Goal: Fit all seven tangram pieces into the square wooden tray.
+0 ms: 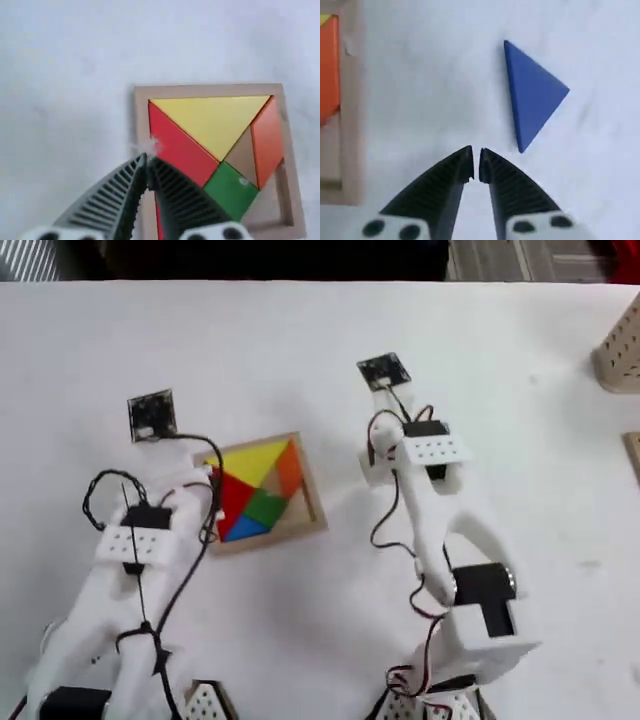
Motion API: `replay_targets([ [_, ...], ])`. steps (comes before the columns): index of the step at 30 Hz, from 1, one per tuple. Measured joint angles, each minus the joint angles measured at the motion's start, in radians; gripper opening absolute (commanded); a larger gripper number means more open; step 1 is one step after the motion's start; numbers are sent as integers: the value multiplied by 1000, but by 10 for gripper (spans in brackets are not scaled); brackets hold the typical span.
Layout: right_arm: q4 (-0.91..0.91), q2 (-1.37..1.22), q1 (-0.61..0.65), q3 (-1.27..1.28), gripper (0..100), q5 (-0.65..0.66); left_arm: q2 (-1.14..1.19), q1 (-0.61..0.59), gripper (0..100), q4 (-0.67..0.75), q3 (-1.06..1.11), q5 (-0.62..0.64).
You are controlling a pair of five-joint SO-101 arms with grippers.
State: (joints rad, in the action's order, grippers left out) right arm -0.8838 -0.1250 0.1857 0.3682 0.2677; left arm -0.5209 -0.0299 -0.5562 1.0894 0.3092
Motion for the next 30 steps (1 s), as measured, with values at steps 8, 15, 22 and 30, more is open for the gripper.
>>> replay_targets([
  [8, -6, -199, -28, -250, 298, 6, 0, 6, 23, 0, 0, -101],
  [15, -121, -423, -28, -494, 298, 120, 0, 6, 23, 0, 0, -124],
  [22, -308, -591, -34, -744, 296, 236, 0, -11, 23, 0, 0, -127],
  [30, -422, -669, -43, -891, 64, 247, 0, -20, 23, 0, 0, -127],
])
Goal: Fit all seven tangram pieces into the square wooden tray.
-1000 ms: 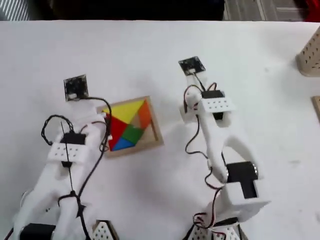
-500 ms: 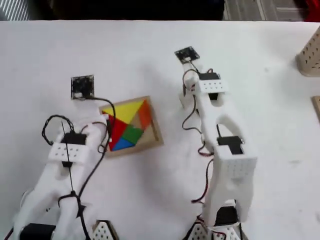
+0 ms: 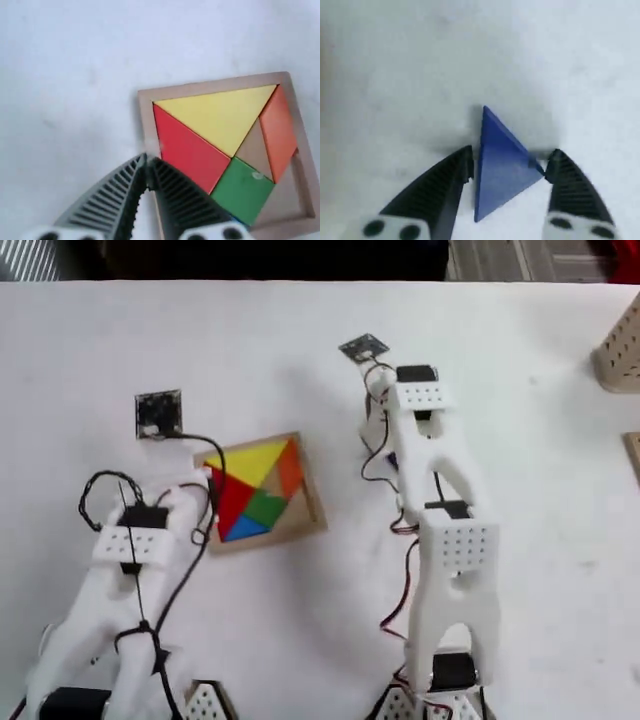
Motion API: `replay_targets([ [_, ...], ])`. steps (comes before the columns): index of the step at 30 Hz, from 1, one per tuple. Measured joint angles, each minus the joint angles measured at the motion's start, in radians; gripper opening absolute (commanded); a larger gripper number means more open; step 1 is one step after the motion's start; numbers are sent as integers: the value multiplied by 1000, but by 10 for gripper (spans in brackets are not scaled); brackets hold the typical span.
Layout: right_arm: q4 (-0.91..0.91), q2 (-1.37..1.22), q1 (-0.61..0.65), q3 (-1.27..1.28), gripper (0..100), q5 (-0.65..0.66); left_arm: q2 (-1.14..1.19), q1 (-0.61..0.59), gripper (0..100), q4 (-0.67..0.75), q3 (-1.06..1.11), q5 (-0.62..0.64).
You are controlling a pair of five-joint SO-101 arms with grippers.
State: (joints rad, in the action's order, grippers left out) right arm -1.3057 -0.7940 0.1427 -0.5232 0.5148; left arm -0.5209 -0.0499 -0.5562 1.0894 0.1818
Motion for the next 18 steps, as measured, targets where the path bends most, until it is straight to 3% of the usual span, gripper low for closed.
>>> replay_targets([
  [4, -17, -2, -23, -18, 65, 2, 0, 0, 23, 0, 0, 0],
  [13, -43, -2, -15, -20, 252, 2, 0, 0, 23, 0, 0, 0],
  [18, -80, 3, -14, -18, 269, 3, 0, 0, 23, 0, 0, 0],
])
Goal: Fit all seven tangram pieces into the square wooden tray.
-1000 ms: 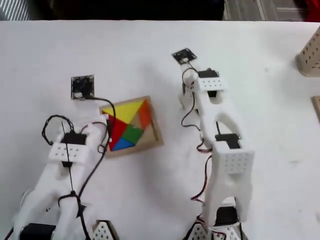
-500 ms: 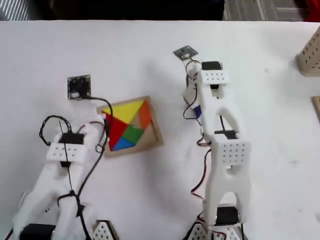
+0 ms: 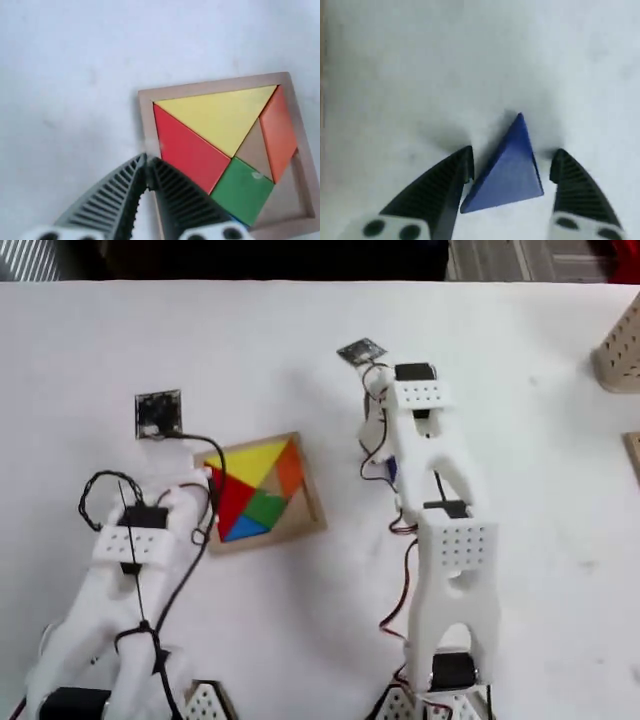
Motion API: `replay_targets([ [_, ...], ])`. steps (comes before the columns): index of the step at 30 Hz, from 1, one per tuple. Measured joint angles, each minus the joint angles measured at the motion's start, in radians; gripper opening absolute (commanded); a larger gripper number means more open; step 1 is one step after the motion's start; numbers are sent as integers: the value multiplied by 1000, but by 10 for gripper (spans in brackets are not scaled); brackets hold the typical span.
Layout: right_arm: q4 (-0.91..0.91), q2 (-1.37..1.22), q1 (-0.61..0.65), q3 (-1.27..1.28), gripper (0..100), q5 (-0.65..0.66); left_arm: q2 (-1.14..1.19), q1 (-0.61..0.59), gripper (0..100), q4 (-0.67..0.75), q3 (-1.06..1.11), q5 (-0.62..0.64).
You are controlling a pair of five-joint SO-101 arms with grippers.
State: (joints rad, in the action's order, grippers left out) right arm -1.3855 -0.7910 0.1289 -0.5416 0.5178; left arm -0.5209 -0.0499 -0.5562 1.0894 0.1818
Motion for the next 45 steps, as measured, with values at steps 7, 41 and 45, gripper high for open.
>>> replay_targets([
  [7, -60, 34, -6, 15, 273, -94, 0, 0, 23, 0, 0, 0],
  [41, -40, 18, -18, 18, 152, -175, 0, -20, 23, 0, 0, 0],
  [45, -77, 6, -25, -44, 152, -175, 0, -20, 23, 0, 0, 0],
])
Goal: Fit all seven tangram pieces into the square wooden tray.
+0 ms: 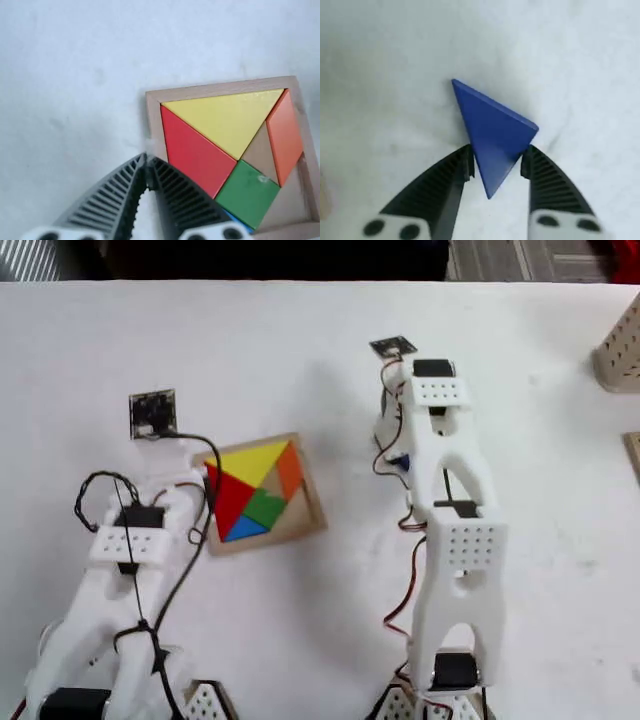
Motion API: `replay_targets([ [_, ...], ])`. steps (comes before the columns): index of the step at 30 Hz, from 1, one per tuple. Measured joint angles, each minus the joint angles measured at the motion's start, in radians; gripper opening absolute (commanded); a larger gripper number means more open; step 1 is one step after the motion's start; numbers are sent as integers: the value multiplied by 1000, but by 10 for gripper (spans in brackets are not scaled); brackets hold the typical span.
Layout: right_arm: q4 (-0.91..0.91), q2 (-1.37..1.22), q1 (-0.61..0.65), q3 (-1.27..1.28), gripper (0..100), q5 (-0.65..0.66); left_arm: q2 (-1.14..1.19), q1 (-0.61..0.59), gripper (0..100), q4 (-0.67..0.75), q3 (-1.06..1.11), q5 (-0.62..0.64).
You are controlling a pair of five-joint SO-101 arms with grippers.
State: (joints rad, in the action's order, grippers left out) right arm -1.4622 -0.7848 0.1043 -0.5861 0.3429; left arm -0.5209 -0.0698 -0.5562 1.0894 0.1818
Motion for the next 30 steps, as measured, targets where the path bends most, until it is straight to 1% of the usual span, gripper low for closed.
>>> replay_targets([
  [5, -9, -3, -6, -43, 165, 0, 0, 0, 23, 0, 0, 0],
  [10, -9, -3, 26, -43, 296, 0, 0, 0, 23, 0, 0, 0],
  [12, -9, -3, 31, -43, 330, 0, 0, 0, 23, 0, 0, 0],
  [18, 0, -55, 25, -49, 332, 46, 0, 0, 23, 0, 0, 0],
  [21, 12, -57, 26, -49, 307, 49, 0, 0, 23, 0, 0, 0],
  [27, 21, -57, 26, -49, 158, 52, 0, 0, 23, 0, 0, 0],
  [30, 26, -57, 21, -51, 111, 52, 0, 0, 23, 0, 0, 0],
])
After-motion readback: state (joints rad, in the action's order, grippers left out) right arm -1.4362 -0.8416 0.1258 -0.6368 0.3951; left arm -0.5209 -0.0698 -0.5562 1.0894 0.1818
